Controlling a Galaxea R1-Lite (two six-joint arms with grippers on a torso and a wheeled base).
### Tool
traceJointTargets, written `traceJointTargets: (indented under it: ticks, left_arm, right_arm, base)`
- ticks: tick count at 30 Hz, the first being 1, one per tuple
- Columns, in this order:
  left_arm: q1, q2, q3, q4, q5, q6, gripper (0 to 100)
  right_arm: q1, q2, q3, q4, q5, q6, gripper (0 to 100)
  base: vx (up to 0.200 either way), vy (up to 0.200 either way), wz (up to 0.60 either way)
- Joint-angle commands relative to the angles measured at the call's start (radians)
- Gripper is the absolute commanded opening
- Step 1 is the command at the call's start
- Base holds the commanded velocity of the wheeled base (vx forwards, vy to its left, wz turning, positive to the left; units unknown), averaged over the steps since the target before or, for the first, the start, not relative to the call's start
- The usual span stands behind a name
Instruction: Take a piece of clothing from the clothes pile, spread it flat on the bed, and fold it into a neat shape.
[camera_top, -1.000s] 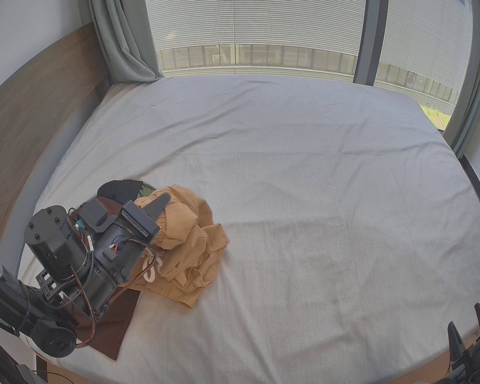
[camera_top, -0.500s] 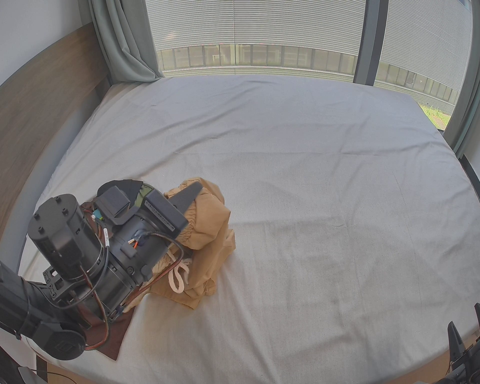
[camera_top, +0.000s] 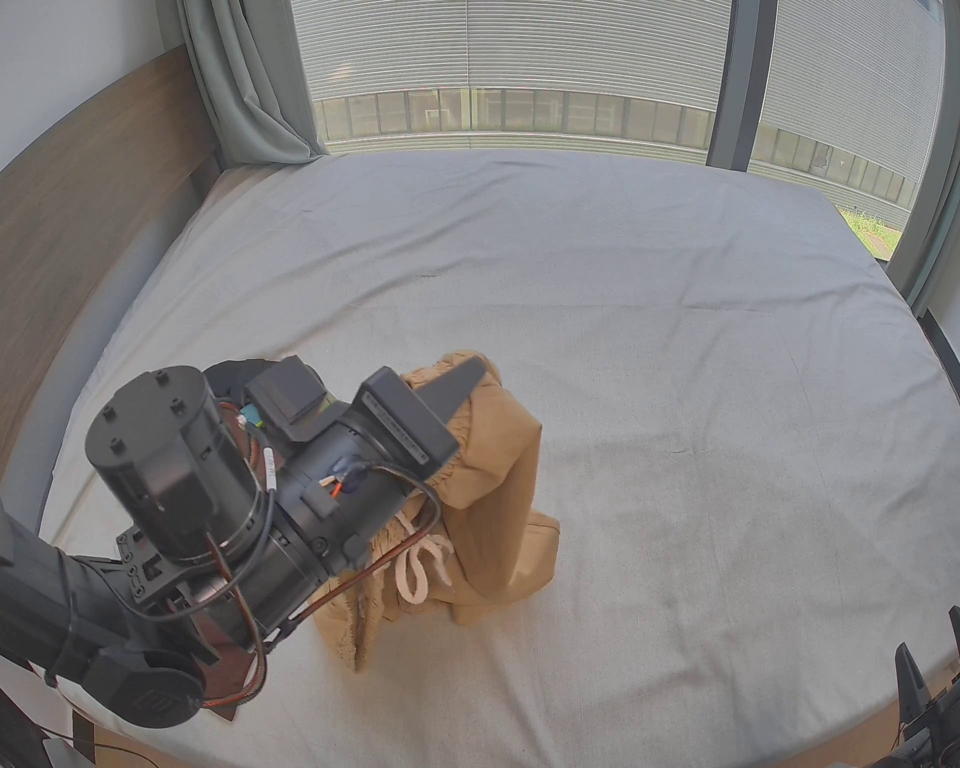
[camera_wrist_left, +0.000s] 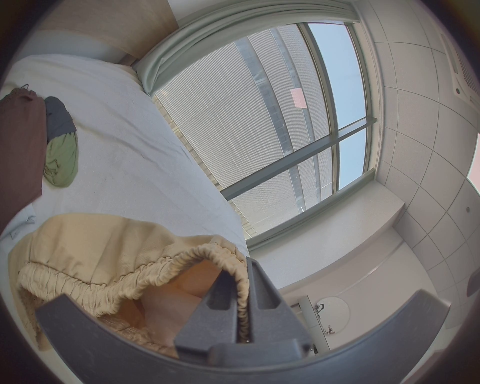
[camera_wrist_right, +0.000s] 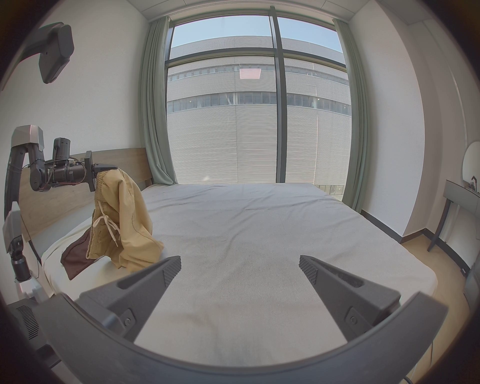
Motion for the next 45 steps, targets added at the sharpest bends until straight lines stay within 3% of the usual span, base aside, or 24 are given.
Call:
traceJointTargets:
  ticks: [1,13,19,30,34,40,45]
  left_arm:
    - [-0.031,0.057,-0.019,0.003,-0.012,0.0,0]
    - [-0.069,0.149,-0.078,0.002,-0.116,-0.003,0]
    - [-0.15,0.224,-0.128,-0.01,-0.121,-0.003,0]
    - [-0.176,0.344,-0.24,-0.02,-0.153,-0.003,0]
    - [-0.192,0.353,-0.274,-0.02,-0.208,-0.005,0]
    - [-0.213,0.355,-0.329,-0.018,-0.239,-0.028,0]
    - [-0.236,0.347,-0.461,-0.018,-0.246,-0.083,0]
  right_arm:
    - [0.001,-0.016,0.018,0.0,0.001,0.0,100]
    - [0.001,-0.016,0.018,0.0,0.001,0.0,100]
    - [-0.001,-0.016,0.018,0.0,0.001,0.0,100]
    - [-0.001,-0.016,0.018,0.0,0.001,0.002,100]
    - [0.001,-0.016,0.018,0.0,-0.001,0.002,100]
    - [-0.001,-0.016,0.018,0.0,-0.001,0.003,100]
    - [-0.001,-0.016,0.018,0.0,-0.004,0.005,100]
  base:
    - [0.0,0.0,0.0]
    - [0.0,0.0,0.0]
    - [0.0,0.0,0.0]
    - [0.0,0.0,0.0]
    - [0.0,0.0,0.0]
    - [0.0,0.0,0.0]
    - [0.0,0.0,0.0]
